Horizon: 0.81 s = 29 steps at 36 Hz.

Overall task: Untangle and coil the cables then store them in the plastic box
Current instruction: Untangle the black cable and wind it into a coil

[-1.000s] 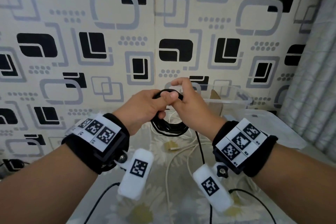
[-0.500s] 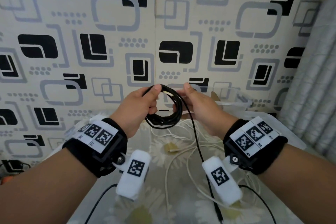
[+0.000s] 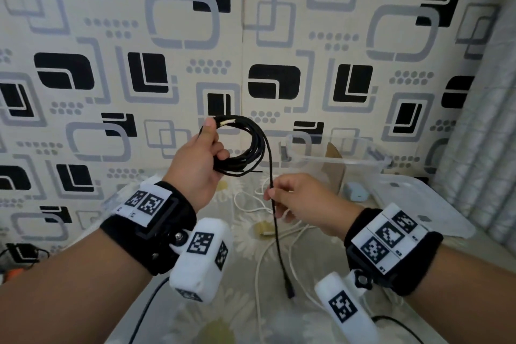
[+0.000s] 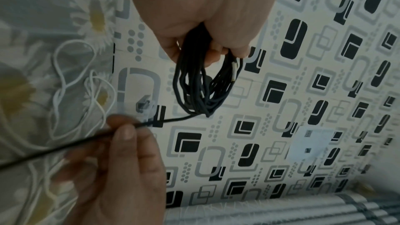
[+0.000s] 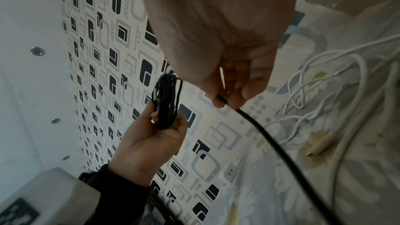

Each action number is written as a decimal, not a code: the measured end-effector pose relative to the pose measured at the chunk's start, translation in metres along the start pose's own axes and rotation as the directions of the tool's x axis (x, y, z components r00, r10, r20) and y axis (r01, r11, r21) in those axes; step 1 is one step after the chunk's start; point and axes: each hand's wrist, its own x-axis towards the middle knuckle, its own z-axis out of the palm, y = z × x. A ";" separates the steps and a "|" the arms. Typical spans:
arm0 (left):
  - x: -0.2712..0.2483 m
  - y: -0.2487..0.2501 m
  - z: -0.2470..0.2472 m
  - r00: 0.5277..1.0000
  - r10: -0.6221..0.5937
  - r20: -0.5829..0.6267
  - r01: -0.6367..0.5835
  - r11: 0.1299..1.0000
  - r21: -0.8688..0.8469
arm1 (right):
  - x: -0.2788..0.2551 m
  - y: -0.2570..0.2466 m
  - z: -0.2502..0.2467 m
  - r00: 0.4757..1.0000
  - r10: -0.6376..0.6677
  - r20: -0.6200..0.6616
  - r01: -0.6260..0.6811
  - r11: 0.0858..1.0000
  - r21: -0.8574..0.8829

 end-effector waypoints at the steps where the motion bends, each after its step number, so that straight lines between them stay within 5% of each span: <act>1: -0.001 -0.001 0.002 1.000 -0.002 -0.004 0.002 1.000 -0.007 | 0.001 -0.001 0.002 1.000 0.006 0.020 -0.007 0.999 0.040; 6: -0.008 -0.003 0.011 0.999 -0.022 -0.037 0.020 0.999 -0.045 | 0.004 -0.005 0.006 0.998 0.045 0.040 -0.052 0.985 0.166; 15: -0.012 -0.001 0.013 0.999 -0.031 -0.036 0.028 0.997 -0.076 | 0.014 -0.003 0.003 0.960 0.132 -0.247 -0.028 0.923 0.383; 23: -0.010 -0.005 0.010 0.994 -0.044 -0.097 0.031 0.992 -0.126 | 0.009 -0.001 0.015 0.991 0.130 -0.033 -0.108 0.917 0.384; 29: -0.011 -0.012 0.009 0.993 -0.063 -0.096 0.052 0.992 -0.118 | 0.016 -0.002 0.020 0.974 0.163 -0.156 -0.061 0.856 0.514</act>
